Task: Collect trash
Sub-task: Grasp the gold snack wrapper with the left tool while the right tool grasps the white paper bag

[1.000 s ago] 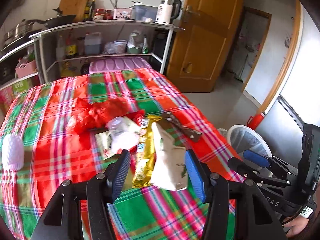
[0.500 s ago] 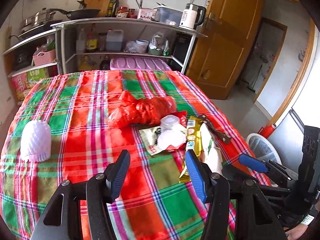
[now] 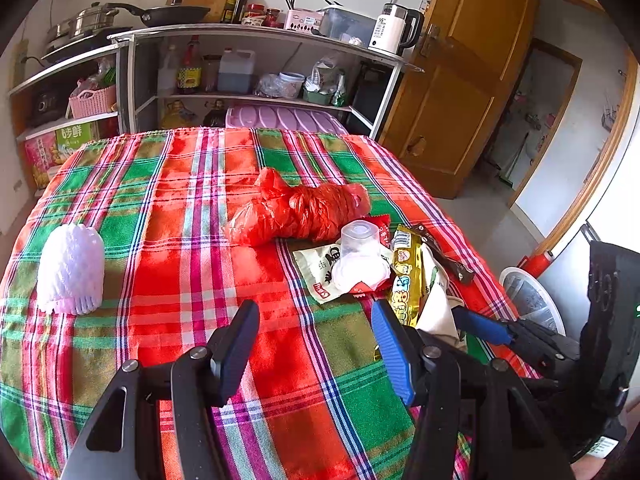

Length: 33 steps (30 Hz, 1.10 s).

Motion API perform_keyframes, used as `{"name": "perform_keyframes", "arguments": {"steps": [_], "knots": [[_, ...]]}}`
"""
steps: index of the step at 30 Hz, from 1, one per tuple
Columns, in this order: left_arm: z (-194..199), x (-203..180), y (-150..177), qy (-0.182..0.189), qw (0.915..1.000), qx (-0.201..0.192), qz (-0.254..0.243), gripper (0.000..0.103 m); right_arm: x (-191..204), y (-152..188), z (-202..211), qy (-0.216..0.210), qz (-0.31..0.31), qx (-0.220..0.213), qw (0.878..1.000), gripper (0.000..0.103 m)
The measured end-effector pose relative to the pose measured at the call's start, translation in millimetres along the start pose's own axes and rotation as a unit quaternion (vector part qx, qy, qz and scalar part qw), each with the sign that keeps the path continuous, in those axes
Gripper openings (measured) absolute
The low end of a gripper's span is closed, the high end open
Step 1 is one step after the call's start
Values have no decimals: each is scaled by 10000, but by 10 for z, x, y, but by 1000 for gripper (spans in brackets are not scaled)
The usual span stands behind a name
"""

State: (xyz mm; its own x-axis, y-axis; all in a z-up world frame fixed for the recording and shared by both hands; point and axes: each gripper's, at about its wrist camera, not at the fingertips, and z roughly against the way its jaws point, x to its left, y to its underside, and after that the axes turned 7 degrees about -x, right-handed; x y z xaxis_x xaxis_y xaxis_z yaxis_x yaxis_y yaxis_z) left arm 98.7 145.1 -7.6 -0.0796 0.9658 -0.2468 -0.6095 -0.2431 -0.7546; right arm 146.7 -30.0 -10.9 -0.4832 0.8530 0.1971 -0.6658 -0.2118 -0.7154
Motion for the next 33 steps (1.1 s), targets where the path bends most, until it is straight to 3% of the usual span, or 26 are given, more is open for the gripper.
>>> {"name": "perform_keyframes", "arguments": {"steps": [4, 12, 33], "knots": [[-16, -20, -1, 18, 10000, 10, -38, 58, -19, 24, 34, -88, -21, -84, 9999, 57], [-70, -58, 3, 86, 9999, 72, -45, 58, -120, 49, 135, -175, -88, -205, 9996, 30], [-346, -504, 45, 572, 9970, 314, -425, 58, -384, 63, 416, 231, -68, -374, 9990, 27]]}}
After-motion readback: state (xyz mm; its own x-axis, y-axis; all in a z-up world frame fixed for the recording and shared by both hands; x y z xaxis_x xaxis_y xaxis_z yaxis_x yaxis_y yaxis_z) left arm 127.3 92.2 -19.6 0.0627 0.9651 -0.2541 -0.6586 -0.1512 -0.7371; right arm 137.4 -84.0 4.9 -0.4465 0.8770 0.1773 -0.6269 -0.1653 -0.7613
